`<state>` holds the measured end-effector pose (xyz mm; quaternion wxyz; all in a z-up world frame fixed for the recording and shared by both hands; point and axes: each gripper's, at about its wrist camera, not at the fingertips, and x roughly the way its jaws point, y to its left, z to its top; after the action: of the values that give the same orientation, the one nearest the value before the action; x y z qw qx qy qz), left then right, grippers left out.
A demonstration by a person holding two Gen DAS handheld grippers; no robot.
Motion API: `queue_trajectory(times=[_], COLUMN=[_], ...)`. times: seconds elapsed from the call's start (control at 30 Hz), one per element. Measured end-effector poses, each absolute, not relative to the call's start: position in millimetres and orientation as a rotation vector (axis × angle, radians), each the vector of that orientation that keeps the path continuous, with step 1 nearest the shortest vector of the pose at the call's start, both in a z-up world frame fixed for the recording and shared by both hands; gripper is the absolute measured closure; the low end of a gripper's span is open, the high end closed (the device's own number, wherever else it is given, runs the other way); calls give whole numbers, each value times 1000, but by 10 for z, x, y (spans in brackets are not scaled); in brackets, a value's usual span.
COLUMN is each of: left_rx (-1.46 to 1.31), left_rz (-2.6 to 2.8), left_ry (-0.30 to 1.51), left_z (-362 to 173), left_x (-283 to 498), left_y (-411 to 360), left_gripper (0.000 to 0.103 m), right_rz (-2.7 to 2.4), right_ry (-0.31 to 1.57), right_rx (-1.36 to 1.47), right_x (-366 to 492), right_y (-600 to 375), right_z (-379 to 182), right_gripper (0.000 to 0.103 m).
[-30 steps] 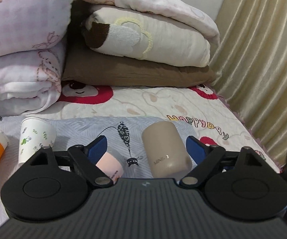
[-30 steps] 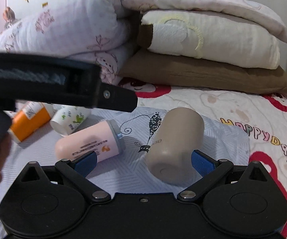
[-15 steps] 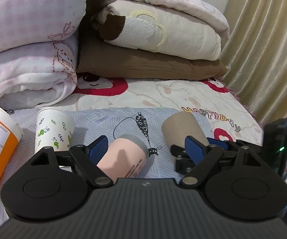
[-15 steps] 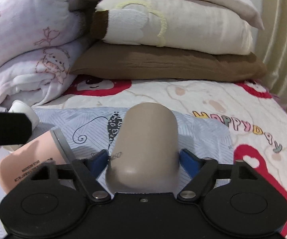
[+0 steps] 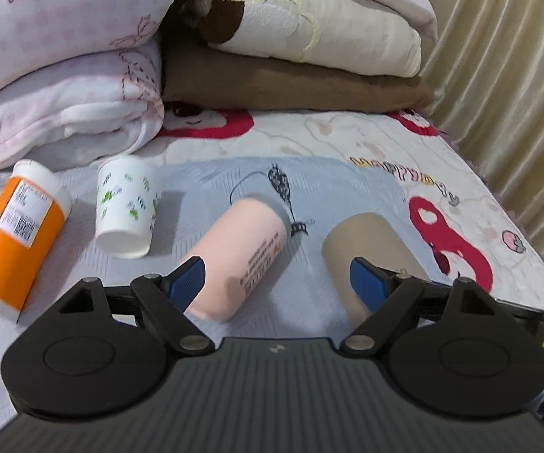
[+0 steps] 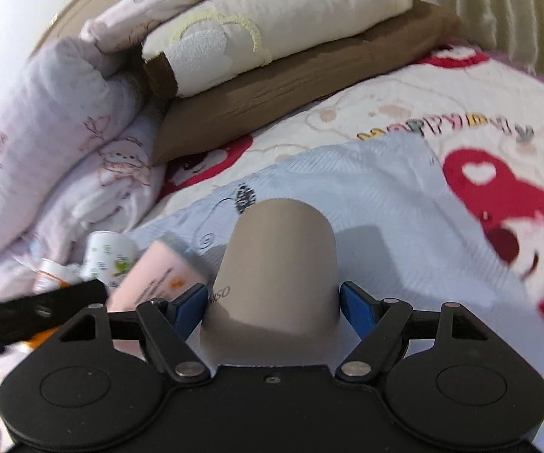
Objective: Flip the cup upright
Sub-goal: 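Close the right gripper on the grey tumbler and lift it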
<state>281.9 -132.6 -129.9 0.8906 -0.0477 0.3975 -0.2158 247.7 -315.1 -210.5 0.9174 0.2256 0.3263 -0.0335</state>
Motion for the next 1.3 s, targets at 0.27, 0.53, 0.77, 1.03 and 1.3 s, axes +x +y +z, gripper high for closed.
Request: queue_trajectory(times=[0.27,0.53,0.77,1.03,1.3], left_rx=[-116,-106,-142,-225,-228], left_rz=[-469,-460,-420,-501,-496], left_ry=[873,913,971,1088,1179], left_z=[-1242,-1189,-1212,-1407,-1654], left_x=[2502,2220,2191,2308,2587], left_y=[-1071,-920,-876,-952,-1144], left_gripper=[20,20,25,25,22], right_rz=[-10,37,46,99,161], right_ry=[756,802,830,854,912], right_rx=[519,586,575,484,394], right_x=[2090,1891,1842,1823,1845], right_y=[-2822,-2584,-2531,-2538,-2673], right_z=[-2153,-2237,-2306,-2181,-2115], right_gripper=[22,22,22,19,15])
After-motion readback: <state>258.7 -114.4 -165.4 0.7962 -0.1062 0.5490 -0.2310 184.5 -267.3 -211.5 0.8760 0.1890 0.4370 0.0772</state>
